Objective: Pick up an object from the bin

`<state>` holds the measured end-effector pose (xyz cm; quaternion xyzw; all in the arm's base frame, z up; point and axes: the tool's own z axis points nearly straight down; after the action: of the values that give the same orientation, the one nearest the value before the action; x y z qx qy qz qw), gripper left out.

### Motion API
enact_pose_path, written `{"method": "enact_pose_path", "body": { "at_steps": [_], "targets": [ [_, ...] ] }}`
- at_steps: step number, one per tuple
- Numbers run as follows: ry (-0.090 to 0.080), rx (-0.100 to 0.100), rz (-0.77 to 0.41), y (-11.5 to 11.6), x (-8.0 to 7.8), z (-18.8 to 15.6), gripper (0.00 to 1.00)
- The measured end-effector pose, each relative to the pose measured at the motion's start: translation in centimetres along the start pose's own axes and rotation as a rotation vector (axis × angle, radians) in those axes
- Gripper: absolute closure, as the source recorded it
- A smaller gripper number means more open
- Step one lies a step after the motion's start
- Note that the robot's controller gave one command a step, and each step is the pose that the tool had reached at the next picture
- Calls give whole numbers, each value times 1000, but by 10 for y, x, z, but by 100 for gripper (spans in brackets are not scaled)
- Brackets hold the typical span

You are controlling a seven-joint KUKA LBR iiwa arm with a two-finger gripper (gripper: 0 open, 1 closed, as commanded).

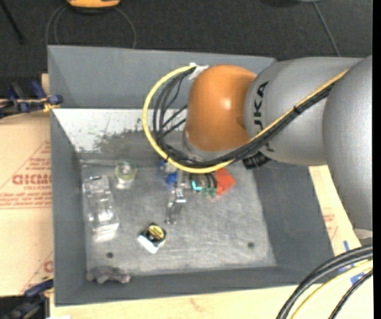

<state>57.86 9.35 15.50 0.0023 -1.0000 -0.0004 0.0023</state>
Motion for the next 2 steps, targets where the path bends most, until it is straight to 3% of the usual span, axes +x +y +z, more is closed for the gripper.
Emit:
{"method": "enact_pose_path", "body": {
  "at_steps": [1,2],
  "targets": [
    [-17,-1,-51,13,41,84,0],
    [-21,-3,-49,14,39,79,100]
  ]
}}
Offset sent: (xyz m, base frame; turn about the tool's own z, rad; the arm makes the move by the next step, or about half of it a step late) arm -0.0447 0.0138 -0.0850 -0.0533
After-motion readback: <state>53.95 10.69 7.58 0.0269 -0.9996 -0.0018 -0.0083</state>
